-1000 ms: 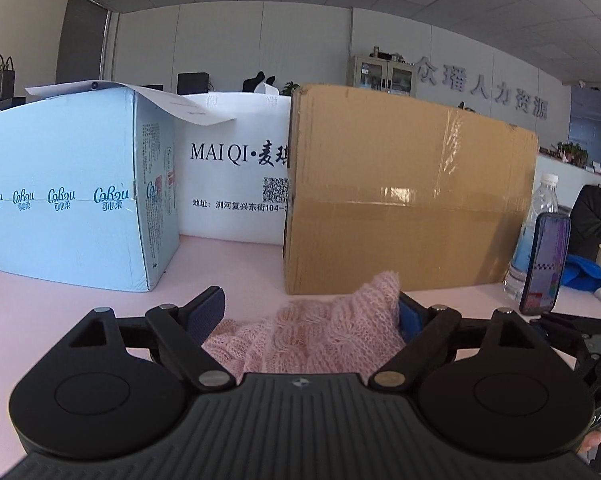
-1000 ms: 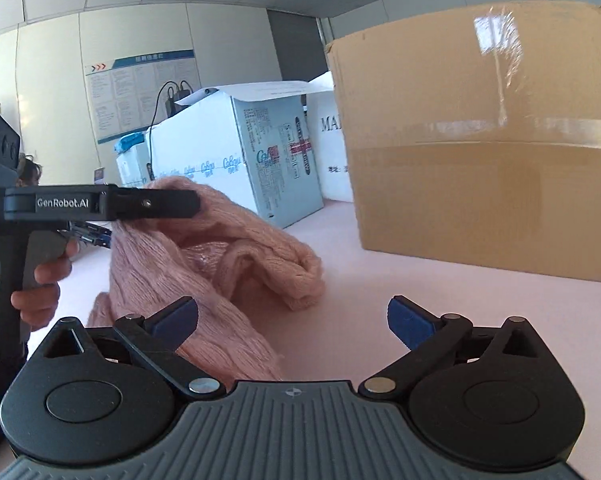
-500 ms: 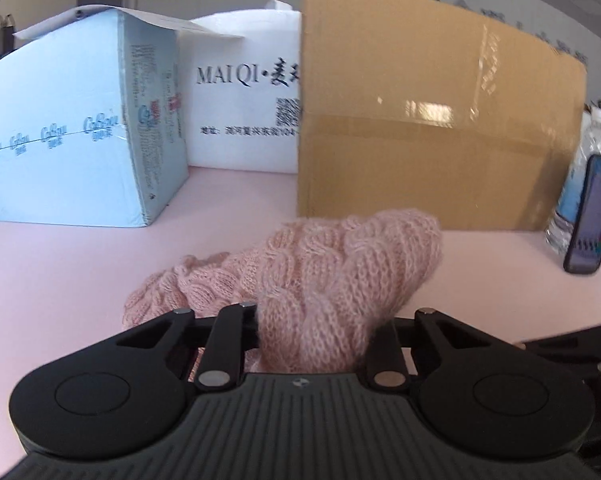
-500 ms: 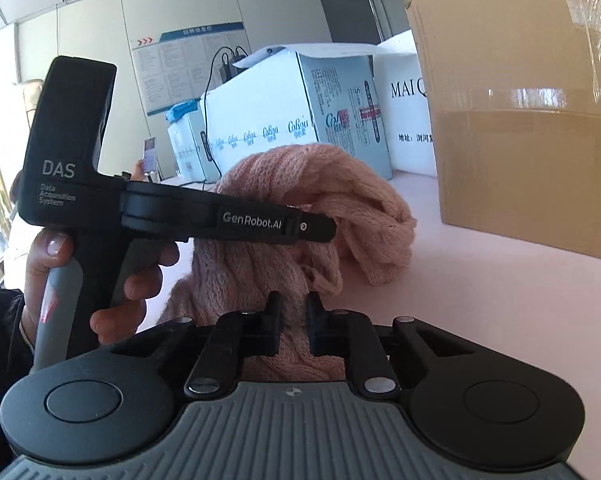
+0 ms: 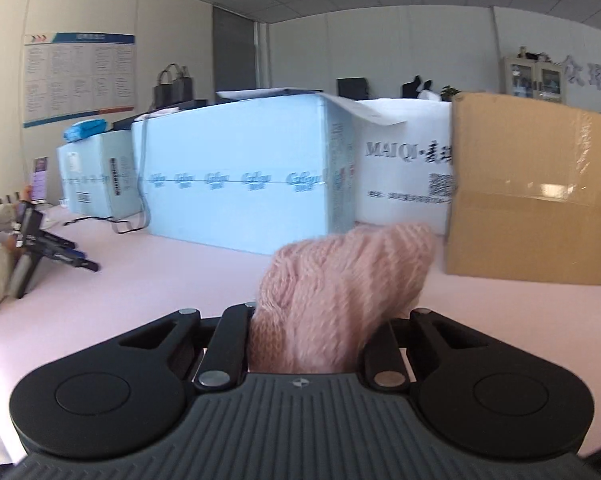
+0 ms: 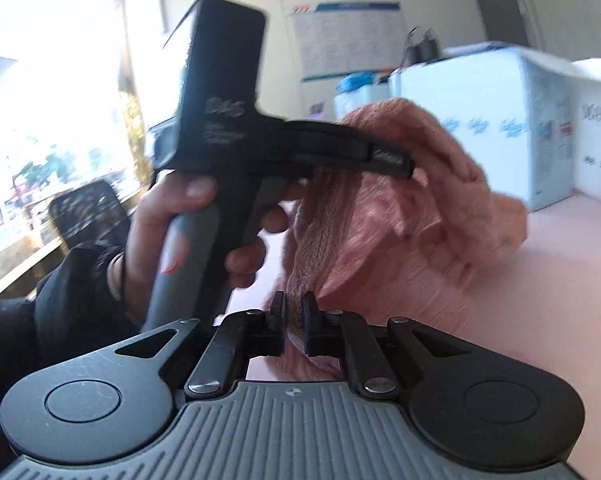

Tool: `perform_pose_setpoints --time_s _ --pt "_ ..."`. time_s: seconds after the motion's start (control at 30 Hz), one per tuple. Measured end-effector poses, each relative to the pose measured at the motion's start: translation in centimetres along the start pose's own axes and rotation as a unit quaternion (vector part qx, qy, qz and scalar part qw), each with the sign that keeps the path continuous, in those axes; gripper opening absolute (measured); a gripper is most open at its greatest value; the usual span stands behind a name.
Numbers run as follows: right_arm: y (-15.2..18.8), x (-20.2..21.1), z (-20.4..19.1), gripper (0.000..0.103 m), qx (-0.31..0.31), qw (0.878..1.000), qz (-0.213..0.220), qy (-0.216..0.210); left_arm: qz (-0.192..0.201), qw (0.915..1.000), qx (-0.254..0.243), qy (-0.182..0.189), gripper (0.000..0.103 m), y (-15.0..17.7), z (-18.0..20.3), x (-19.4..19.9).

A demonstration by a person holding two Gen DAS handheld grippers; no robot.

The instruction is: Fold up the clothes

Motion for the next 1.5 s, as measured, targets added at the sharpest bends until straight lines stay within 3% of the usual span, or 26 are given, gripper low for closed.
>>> perform_pose_setpoints --time_s 0.03,0.07,0.1,0.17,0.23,0.27,0.3,0.43,0.5,0.57,0.6,0.63,0.67,0.7,0.8,0.87,0.9,0.97,1.03,1.17,1.23,1.33,1.4,1.5 --pt "0.3 -0.5 -1.0 0.045 0.02 1.0 -0.006 0.008 -0.014 0.9998 0.0 -0.013 0.018 0.9 -1.1 -0.2" --pt "0.4 -0.6 -1.4 0.068 0.032 0.999 0.001 0.018 -0.029 0.9993 0.005 -0.02 0.019 1.9 -2.2 -0.4" --pt "0.1 -0.4 -1.6 0.077 0.045 0.998 0.022 0.036 -0.046 0.9985 0.016 -0.026 0.02 2.9 -3.4 -0.7" --pt "-0.6 -0.1 -0.8 0.079 0.033 0.996 0.046 0.07 -0.075 0.996 0.037 -0.034 0.028 4.5 -5.3 -1.3" --pt "-1.6 0.3 0.8 0.083 -0.003 0.993 0.068 0.099 -0.107 0.9912 0.063 -0.044 0.058 6.5 -7.5 -2.2" --pt "-2.4 1.1 2.3 0.084 -0.034 0.988 0.089 0.124 -0.11 0.9906 0.068 -0.043 0.068 7.1 -8.2 -2.3" --pt "-3.3 2.0 4.0 0.085 -0.067 0.98 0.112 0.151 -0.113 0.99 0.072 -0.043 0.086 7.8 -8.8 -2.4" --pt "-4.6 4.5 11.2 0.093 -0.171 0.949 0.135 0.228 -0.116 0.9918 0.045 -0.028 0.086 8.6 -10.2 -1.7" --pt "-3.7 5.2 15.2 0.095 -0.22 0.934 0.161 0.233 -0.085 0.9941 0.049 -0.047 0.086 7.4 -11.6 -0.4" --pt "-2.1 5.2 17.6 0.101 -0.249 0.924 0.17 0.236 0.001 0.9911 0.092 -0.096 0.086 4.9 -14.3 2.5" --pt "-1.3 4.5 18.7 0.101 -0.261 0.922 0.147 0.246 0.041 0.9863 0.115 -0.111 0.088 3.7 -15.0 3.9" --pt "-0.5 3.7 19.9 0.101 -0.274 0.919 0.119 0.257 0.081 0.9792 0.136 -0.126 0.099 2.6 -15.8 5.4" --pt "0.1 3.3 20.3 0.101 -0.281 0.919 0.104 0.257 0.109 0.9741 0.147 -0.133 0.103 1.6 -16.0 6.5" --pt "0.4 2.8 20.6 0.101 -0.287 0.92 0.092 0.251 0.112 0.9777 0.131 -0.12 0.103 0.5 -15.3 6.6" --pt "1.9 1.0 20.1 0.101 -0.277 0.932 0.039 0.229 0.078 0.9957 0.034 -0.038 0.103 -1.3 -10.5 4.9" --pt "1.9 -0.1 18.3 0.101 -0.23 0.949 0.021 0.216 0.056 0.998 -0.013 -0.025 0.103 -1.6 -7.2 3.1" --pt "2.0 -0.9 17.2 0.101 -0.203 0.959 0.006 0.2 0.045 0.9979 -0.032 -0.035 0.103 -1.5 -5.7 2.1" --pt "2.2 -1.8 15.3 0.101 -0.163 0.97 -0.015 0.177 0.023 0.9965 -0.072 -0.036 0.103 -1.0 -2.4 0.2" --pt "2.4 -2.5 14.0 0.101 -0.14 0.977 -0.029 0.158 -0.01 0.9905 -0.137 0.001 0.103 0.2 1.4 -1.3" --pt "2.4 -2.8 13.6 0.101 -0.138 0.978 -0.032 0.156 -0.088 0.9744 -0.199 0.054 0.103 3.1 6.4 -4.1" --pt "2.4 -2.6 13.8 0.101 -0.144 0.978 -0.029 0.151 -0.137 0.9699 -0.188 0.072 0.103 4.7 7.0 -5.8" --pt "2.4 -2.7 13.5 0.101 -0.142 0.978 -0.031 0.152 -0.232 0.9634 -0.099 0.091 0.103 7.2 5.5 -9.6" --pt "2.4 -2.6 13.4 0.102 -0.145 0.978 -0.029 0.15 -0.232 0.9651 -0.035 0.115 0.103 8.2 3.7 -10.7" --pt "2.3 -2.6 14.4 0.102 -0.142 0.979 -0.029 0.14 -0.2 0.9718 -0.034 0.121 0.103 8.7 2.8 -10.8"
Point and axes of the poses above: each gripper's, at about its wrist camera, not at the fingertips, and x roughly against the way its jaws point, z to its right, y to its underside, the point moved 8 cm from there along -x, roughly the way its jaws point, and after that the axes turned 5 degrees about -x, right-handed, at the moved point
